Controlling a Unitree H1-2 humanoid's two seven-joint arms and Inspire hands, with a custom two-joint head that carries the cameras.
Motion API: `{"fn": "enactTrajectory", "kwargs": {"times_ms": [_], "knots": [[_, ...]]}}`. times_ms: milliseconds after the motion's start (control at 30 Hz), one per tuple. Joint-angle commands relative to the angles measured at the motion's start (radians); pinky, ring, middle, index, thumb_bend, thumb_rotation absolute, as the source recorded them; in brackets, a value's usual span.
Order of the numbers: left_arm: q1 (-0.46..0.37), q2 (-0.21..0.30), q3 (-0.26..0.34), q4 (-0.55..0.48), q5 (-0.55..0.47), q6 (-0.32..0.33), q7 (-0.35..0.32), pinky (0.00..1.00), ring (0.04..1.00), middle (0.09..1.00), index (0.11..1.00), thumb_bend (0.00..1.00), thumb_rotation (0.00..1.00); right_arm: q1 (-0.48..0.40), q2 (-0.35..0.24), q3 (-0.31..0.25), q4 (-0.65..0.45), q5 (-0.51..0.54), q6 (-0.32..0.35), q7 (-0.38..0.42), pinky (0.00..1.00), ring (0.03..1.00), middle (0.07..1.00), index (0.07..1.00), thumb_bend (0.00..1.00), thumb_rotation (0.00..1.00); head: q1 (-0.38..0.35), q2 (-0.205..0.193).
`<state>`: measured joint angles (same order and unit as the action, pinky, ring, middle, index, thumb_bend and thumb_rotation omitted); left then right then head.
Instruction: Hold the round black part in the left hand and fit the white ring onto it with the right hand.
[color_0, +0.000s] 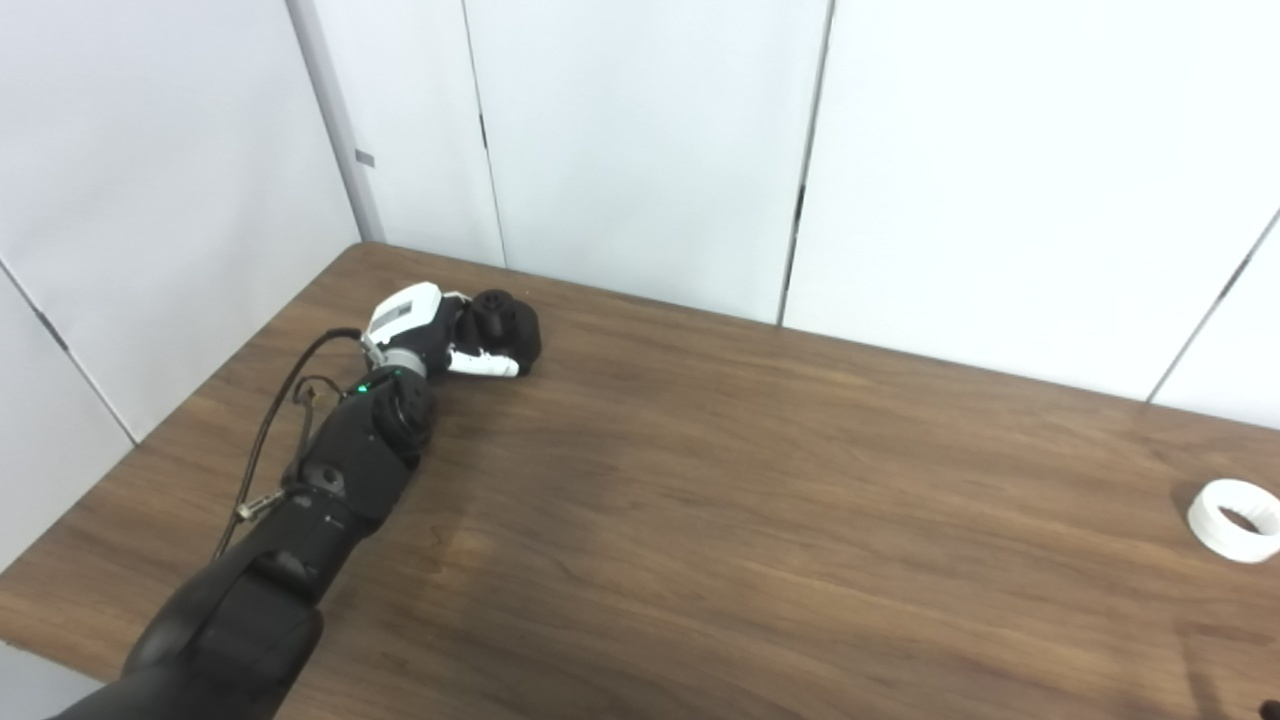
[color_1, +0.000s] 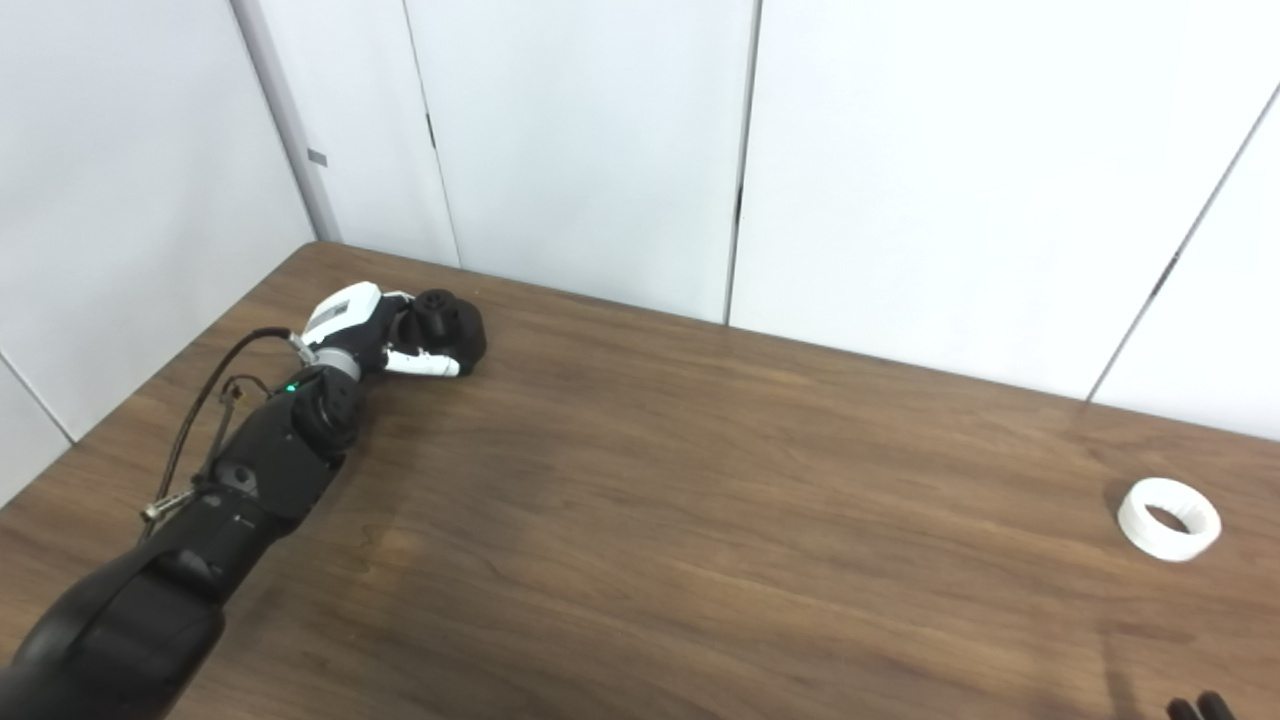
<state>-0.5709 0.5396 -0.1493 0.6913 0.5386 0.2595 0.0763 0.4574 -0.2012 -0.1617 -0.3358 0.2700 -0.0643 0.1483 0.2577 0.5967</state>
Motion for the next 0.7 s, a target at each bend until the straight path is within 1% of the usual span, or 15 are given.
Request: {"fn": "enactTrajectory", "kwargs": {"times_ms": [0, 100, 133, 200, 233, 267, 300, 367, 500, 667], "knots": [[-0.063, 0.016, 0.007, -0.009, -0.004, -0.014, 0.028, 0.99, 0.945, 0.88, 0.777, 1.0, 0.44, 0.006, -0.003, 0.007, -0.023, 0.001, 0.005, 0.006, 1.0, 1.0, 0.983, 1.0, 0.61, 1.0, 0.001, 0.0], [-0.063, 0.007, 0.028, -0.004, -0.028, -0.027, 0.038, 0.97, 0.936, 0.861, 0.734, 0.98, 0.41, 0.006, -0.002, 0.007, -0.023, 0.0, 0.003, 0.007, 1.0, 1.0, 0.984, 1.0, 0.61, 1.0, 0.0, 0.001], [-0.062, 0.003, 0.037, -0.005, -0.038, -0.034, 0.048, 0.93, 0.916, 0.836, 0.693, 0.94, 0.33, 0.005, -0.003, 0.007, -0.022, -0.001, 0.003, 0.006, 1.0, 1.0, 0.984, 1.0, 0.62, 1.0, -0.001, 0.002], [-0.058, -0.002, 0.047, -0.007, -0.047, -0.06, 0.072, 0.87, 0.881, 0.8, 0.636, 0.88, 0.23, 0.004, -0.005, 0.007, -0.017, -0.003, -0.001, 0.008, 1.0, 1.0, 0.984, 1.0, 0.62, 1.0, -0.001, 0.002], [-0.058, -0.004, 0.051, -0.002, -0.051, -0.072, 0.084, 0.81, 0.843, 0.762, 0.593, 0.85, 0.16, 0.004, -0.006, 0.008, -0.017, -0.005, -0.002, 0.01, 1.0, 1.0, 0.986, 1.0, 0.62, 1.0, -0.001, 0.002], [-0.058, -0.005, 0.054, 0.002, -0.053, -0.081, 0.092, 0.78, 0.828, 0.747, 0.541, 0.69, 0.11, 0.004, -0.007, 0.009, -0.018, -0.007, -0.003, 0.01, 1.0, 1.0, 0.988, 1.0, 0.62, 1.0, -0.001, 0.002], [-0.058, -0.008, 0.058, 0.005, -0.057, -0.088, 0.102, 0.76, 0.82, 0.739, 0.514, 0.61, 0.08, 0.004, -0.007, 0.009, -0.02, -0.008, -0.001, 0.01, 1.0, 1.0, 0.989, 1.0, 0.62, 1.0, -0.001, 0.002], [-0.058, -0.012, 0.061, 0.01, -0.062, -0.096, 0.113, 0.74, 0.816, 0.731, 0.488, 0.54, 0.06, 0.003, -0.007, 0.009, -0.02, -0.009, 0.004, 0.009, 1.0, 1.0, 0.989, 1.0, 0.62, 1.0, -0.003, 0.003], [-0.06, -0.017, 0.064, 0.028, -0.077, -0.107, 0.121, 0.71, 0.824, 0.739, 0.482, 0.52, 0.04, 0.001, -0.009, 0.01, -0.019, -0.016, 0.005, 0.008, 1.0, 1.0, 0.99, 1.0, 0.62, 1.0, -0.003, 0.003], [-0.056, -0.02, 0.067, 0.031, -0.093, -0.119, 0.12, 0.71, 0.825, 0.753, 0.482, 0.52, 0.04, 0.0, -0.005, 0.01, -0.024, -0.028, 0.014, 0.001, 1.0, 1.0, 0.979, 1.0, 0.63, 1.0, -0.01, 0.008]]}}
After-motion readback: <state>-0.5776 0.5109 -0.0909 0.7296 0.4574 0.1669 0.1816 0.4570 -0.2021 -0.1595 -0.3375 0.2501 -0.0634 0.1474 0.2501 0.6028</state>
